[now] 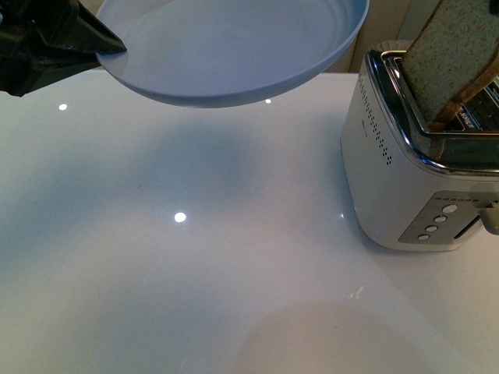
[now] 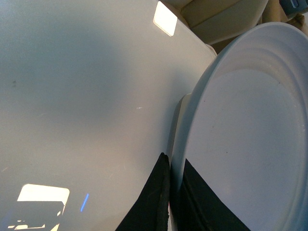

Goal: Left arm holds plate, right arm toasts bread

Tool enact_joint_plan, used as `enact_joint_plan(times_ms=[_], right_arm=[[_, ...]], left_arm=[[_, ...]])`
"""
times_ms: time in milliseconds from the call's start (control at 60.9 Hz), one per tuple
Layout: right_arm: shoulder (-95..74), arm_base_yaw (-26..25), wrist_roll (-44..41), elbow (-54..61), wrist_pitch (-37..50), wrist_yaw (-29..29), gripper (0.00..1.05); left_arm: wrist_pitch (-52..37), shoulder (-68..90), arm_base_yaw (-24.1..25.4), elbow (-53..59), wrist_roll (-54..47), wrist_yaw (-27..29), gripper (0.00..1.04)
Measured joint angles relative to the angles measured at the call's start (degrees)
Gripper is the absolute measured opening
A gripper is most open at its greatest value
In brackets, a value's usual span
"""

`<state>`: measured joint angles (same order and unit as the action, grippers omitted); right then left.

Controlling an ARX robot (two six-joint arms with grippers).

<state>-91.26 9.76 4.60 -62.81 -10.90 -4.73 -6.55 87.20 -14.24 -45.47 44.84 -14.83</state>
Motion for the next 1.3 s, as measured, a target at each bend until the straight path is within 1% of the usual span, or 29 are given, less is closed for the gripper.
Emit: enact_joint_plan(times_ms=[82,246,492,525,574,706,755,837,886,968,1001,1034,1083,1132,1214,1296], right_arm=[[-1.44,0.09,1.09,-0.92,-1.60,0.68,0.03],[-3.30,0.55,1.51,-1.09,-1.92,1.01,0.03],[-3.91,0.85,1.95,-0.09,1.29,1.51,0.04],[-3.91,0.87,2.01,0.28,1.68,1.51,0.07],[-3.91,0.96,2.03,1.31,2.54,1.51,0.17],[-3.89,1.05,2.03,3.48,4.15,1.18,0.35],[-3.65,1.05,2.03,4.44,5.07,0.87,0.43],[-2.89,1.05,2.08,5.73,6.12,0.83,0.54],[-1.68,1.05,2.45,6.80,6.80,0.83,0.63],[0.42,1.05,3.10,8.22,8.15,0.83,0.73],[2.25,1.05,3.43,9.38,9.14,0.52,0.80],[3.34,1.05,3.65,10.03,9.53,0.35,0.83],[6.34,1.05,4.04,11.74,10.62,-0.09,0.92],[9.14,1.05,4.87,13.22,11.52,-0.87,0.97],[14.47,1.05,4.87,15.91,12.70,-4.26,0.96],[21.07,1.14,4.87,18.47,11.47,-6.38,0.96]], left_arm=[[0.00,0.00,0.00,0.13,-0.02,0.00,0.03],[0.00,0.00,0.00,0.22,-0.07,-0.02,0.03],[0.00,0.00,0.00,0.22,-0.28,-0.13,0.03],[0.00,0.00,0.00,0.22,-0.31,-0.13,0.03],[0.00,0.00,0.00,0.22,-0.35,-0.13,0.03],[0.00,0.00,0.00,0.22,-0.42,-0.15,0.03],[0.00,0.00,0.00,0.22,-0.39,-0.15,0.03],[0.00,0.00,0.00,0.22,-0.39,-0.17,0.03],[0.00,0.00,0.00,0.22,-0.39,-0.17,0.03],[-0.11,0.00,0.00,0.22,-0.39,-0.22,0.03],[-0.24,0.00,0.00,0.22,-0.39,-0.24,0.03],[-0.26,0.00,0.00,0.22,-0.39,-0.24,0.03],[-0.35,0.00,0.00,0.22,-0.39,-0.24,0.03],[-0.42,0.00,0.00,0.22,-0.39,-0.28,0.03],[-0.52,0.00,0.00,0.22,-0.42,-0.37,0.03],[-0.59,0.00,0.00,0.22,-0.44,-0.37,0.03]])
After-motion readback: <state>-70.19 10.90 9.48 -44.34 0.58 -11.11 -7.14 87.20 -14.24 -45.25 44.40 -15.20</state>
